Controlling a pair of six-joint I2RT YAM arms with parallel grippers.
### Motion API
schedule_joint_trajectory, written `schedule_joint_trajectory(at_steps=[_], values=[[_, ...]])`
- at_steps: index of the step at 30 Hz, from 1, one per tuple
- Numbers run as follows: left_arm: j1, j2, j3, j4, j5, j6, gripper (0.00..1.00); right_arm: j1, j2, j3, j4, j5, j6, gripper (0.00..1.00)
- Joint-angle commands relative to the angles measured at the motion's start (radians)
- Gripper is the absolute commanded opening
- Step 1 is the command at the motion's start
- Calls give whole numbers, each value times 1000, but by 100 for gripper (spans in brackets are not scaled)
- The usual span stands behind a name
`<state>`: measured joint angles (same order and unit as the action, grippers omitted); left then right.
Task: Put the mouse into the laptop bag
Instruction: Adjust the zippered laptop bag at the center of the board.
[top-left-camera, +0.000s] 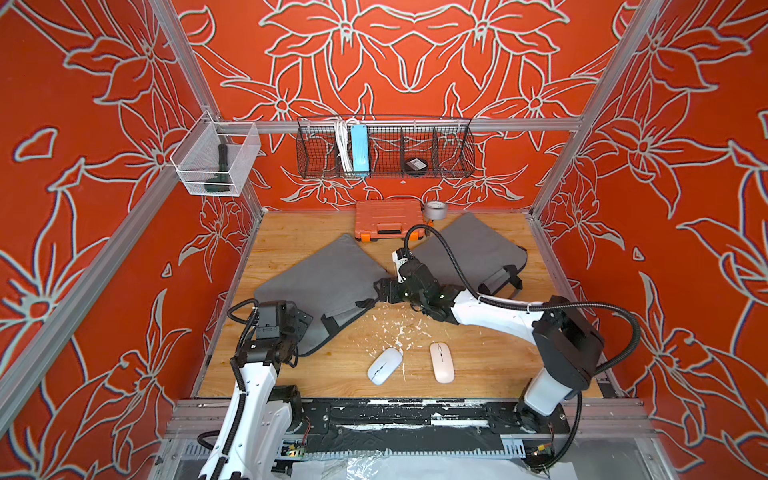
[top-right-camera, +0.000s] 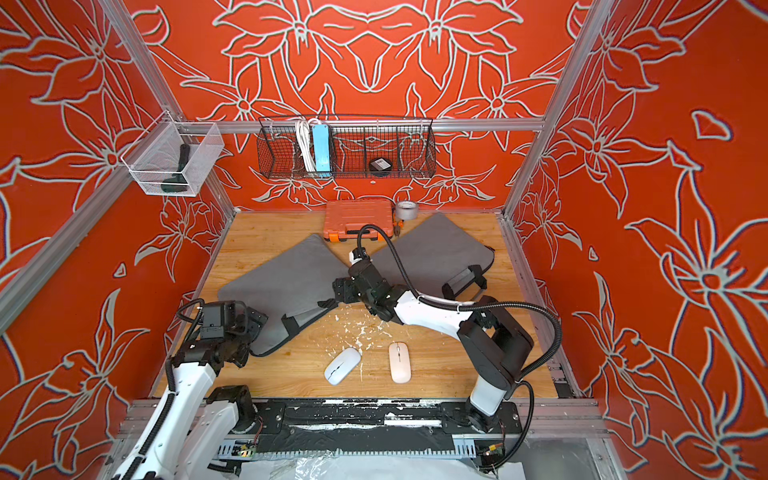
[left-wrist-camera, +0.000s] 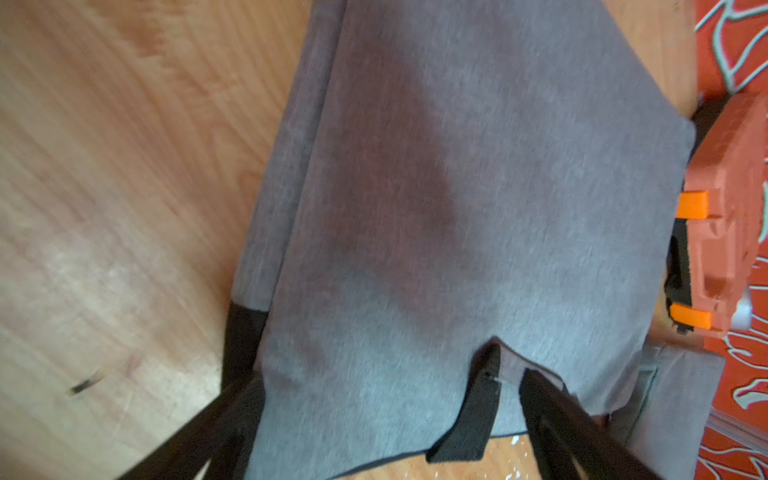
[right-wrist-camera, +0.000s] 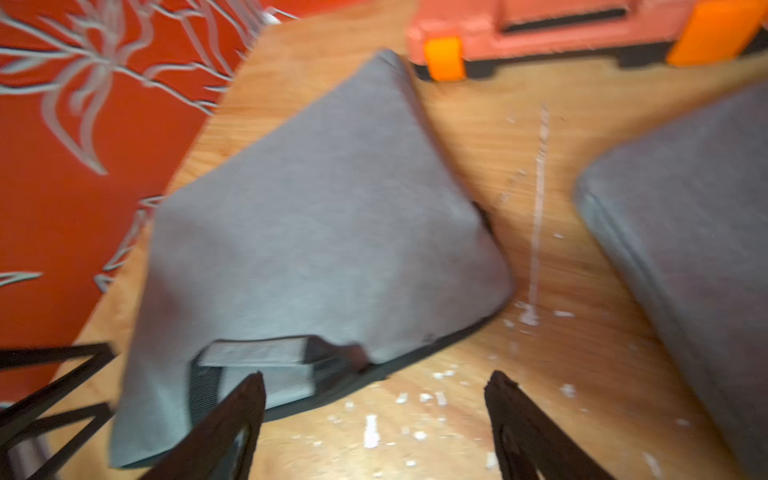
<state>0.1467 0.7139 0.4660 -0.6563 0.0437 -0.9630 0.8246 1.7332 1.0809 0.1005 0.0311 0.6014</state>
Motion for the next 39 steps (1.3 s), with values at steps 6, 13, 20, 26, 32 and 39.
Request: schedule_joint_trajectory(at_steps=[6, 13, 20, 26, 32, 39], values=[[2, -32, 41, -166, 66, -19, 97, -96, 285, 221, -94, -185, -53, 82], [-190, -58, -95, 51, 101, -141, 97, -94, 398, 275, -43, -312, -20, 56], [-277, 225, -138, 305, 3, -198, 95, -56, 341, 137, 44, -297, 38, 14], [-239, 384, -69, 359, -156, -159, 96, 57, 231, -12, 129, -196, 63, 10], [-126, 529, -2, 384, -127, -51, 96, 171, 227, -15, 153, -164, 79, 17], [-84, 622, 97, 334, -145, 87, 96, 205, 136, -76, 139, -129, 7, 63]])
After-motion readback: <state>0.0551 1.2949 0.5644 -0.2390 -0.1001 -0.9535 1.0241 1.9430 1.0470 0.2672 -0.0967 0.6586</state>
